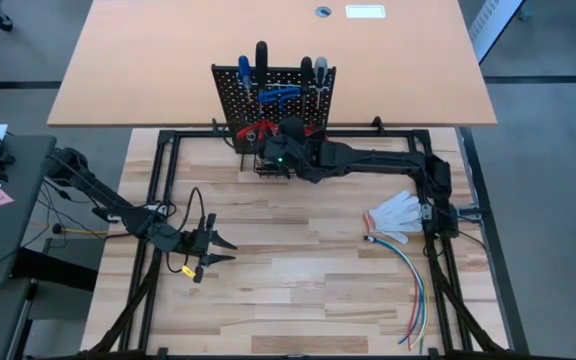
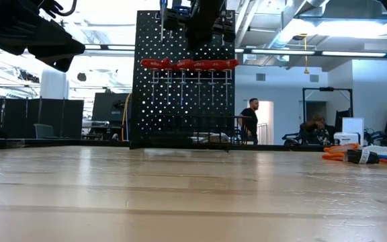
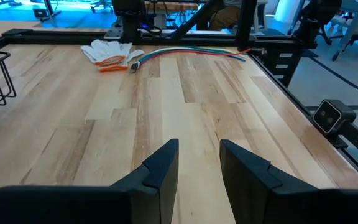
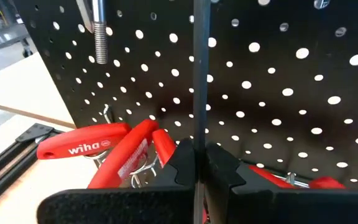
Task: Hang tools onto peg board
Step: Hang the blue pick tool on the pegboard
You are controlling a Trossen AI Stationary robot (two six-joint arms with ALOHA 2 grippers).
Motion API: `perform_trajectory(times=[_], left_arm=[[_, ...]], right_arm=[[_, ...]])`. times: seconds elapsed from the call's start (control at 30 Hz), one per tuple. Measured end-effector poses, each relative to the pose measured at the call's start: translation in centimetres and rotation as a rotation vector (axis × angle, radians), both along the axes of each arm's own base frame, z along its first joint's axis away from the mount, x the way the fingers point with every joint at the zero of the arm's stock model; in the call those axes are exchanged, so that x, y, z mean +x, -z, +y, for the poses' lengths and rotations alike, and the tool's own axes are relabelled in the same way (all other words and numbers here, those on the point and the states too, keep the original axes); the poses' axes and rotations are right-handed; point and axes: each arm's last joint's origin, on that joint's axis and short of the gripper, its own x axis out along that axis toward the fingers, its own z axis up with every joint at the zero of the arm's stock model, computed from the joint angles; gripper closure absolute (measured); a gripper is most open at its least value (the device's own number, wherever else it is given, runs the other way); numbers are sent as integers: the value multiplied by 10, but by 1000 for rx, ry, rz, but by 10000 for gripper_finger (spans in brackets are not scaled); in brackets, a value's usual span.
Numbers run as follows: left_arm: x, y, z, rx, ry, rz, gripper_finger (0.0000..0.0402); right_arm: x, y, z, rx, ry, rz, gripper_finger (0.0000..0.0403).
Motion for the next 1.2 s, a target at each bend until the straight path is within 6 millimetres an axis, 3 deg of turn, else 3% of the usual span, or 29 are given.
perform_trajectory(times=[1.2], left_arm=[[0,0,0,-12,-2,2,291]], right_arm=[[-2,-3,-22,23,48,-100,390]])
